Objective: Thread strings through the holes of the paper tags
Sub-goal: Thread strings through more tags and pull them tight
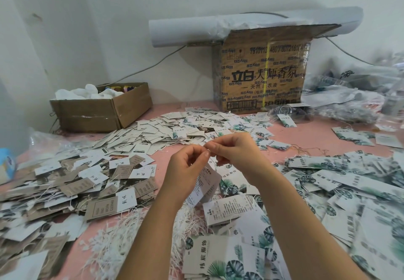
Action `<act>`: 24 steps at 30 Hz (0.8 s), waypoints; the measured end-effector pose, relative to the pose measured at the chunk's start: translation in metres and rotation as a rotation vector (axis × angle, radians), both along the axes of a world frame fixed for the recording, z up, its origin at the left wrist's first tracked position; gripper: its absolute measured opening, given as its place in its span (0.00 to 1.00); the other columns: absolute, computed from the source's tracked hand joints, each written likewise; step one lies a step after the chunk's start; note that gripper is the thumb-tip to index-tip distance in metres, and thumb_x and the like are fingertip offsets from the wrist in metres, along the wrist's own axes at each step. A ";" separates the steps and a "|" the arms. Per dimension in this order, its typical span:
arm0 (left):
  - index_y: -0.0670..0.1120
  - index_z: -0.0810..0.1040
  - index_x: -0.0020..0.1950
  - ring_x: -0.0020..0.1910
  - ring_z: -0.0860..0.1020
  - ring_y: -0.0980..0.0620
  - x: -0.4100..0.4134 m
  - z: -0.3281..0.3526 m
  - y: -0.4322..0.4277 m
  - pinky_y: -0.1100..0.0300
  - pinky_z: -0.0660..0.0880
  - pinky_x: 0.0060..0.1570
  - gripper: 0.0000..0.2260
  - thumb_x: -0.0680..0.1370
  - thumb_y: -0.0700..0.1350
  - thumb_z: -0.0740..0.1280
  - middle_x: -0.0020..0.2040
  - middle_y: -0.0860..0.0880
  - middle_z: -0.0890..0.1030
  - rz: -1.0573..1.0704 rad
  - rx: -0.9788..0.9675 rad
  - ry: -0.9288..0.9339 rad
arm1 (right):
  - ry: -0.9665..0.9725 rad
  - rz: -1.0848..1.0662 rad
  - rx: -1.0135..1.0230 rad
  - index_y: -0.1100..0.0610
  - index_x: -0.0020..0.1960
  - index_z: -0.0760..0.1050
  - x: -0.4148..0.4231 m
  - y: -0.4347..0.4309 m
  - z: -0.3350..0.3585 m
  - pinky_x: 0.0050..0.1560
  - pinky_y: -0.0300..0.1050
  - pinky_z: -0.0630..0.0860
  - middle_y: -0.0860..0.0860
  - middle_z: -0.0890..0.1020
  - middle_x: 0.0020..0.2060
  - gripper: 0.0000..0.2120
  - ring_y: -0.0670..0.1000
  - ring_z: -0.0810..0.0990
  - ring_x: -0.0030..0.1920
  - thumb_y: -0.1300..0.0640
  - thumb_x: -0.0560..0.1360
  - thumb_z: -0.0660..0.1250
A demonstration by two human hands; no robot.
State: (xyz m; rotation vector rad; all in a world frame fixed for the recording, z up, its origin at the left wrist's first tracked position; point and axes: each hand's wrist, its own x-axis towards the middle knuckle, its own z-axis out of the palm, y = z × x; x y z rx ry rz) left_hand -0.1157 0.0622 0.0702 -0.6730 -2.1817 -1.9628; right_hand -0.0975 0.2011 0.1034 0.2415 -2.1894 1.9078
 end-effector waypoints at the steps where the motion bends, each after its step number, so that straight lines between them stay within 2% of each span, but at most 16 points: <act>1: 0.48 0.80 0.45 0.36 0.76 0.59 0.000 0.000 0.000 0.68 0.73 0.36 0.05 0.78 0.43 0.65 0.39 0.48 0.81 0.007 -0.015 0.009 | -0.010 0.001 -0.011 0.57 0.40 0.81 0.000 0.000 0.000 0.32 0.35 0.76 0.47 0.81 0.27 0.04 0.44 0.75 0.28 0.63 0.72 0.70; 4: 0.48 0.80 0.45 0.40 0.77 0.55 0.000 0.000 0.000 0.61 0.75 0.40 0.04 0.78 0.43 0.66 0.42 0.45 0.82 0.031 -0.041 0.027 | -0.038 0.003 -0.034 0.58 0.39 0.80 -0.001 0.001 -0.001 0.31 0.36 0.76 0.48 0.80 0.26 0.04 0.45 0.75 0.28 0.63 0.72 0.70; 10: 0.47 0.80 0.46 0.44 0.79 0.44 0.000 0.001 0.000 0.49 0.77 0.45 0.03 0.77 0.43 0.66 0.44 0.42 0.81 0.045 -0.078 0.041 | -0.087 0.026 0.005 0.60 0.37 0.77 -0.002 0.002 -0.002 0.28 0.36 0.73 0.47 0.77 0.24 0.06 0.43 0.73 0.24 0.61 0.73 0.69; 15: 0.51 0.80 0.44 0.39 0.76 0.53 0.000 0.000 -0.002 0.58 0.75 0.40 0.05 0.78 0.45 0.65 0.42 0.45 0.81 0.027 -0.054 0.040 | -0.068 0.057 -0.061 0.59 0.37 0.78 -0.001 0.003 -0.002 0.32 0.36 0.75 0.48 0.77 0.27 0.06 0.44 0.73 0.27 0.62 0.72 0.69; 20: 0.51 0.79 0.43 0.31 0.72 0.62 0.001 0.002 -0.001 0.70 0.70 0.32 0.06 0.73 0.52 0.66 0.32 0.58 0.78 0.027 0.010 0.042 | -0.068 0.134 -0.157 0.60 0.37 0.78 0.000 0.001 -0.002 0.33 0.36 0.76 0.48 0.78 0.27 0.06 0.44 0.74 0.28 0.65 0.72 0.68; 24: 0.49 0.78 0.42 0.29 0.70 0.64 0.000 0.003 -0.003 0.71 0.68 0.30 0.11 0.69 0.56 0.65 0.30 0.60 0.77 0.056 0.035 0.064 | -0.062 0.152 -0.211 0.61 0.36 0.77 0.000 -0.006 -0.002 0.33 0.36 0.76 0.49 0.78 0.27 0.06 0.45 0.74 0.28 0.66 0.72 0.67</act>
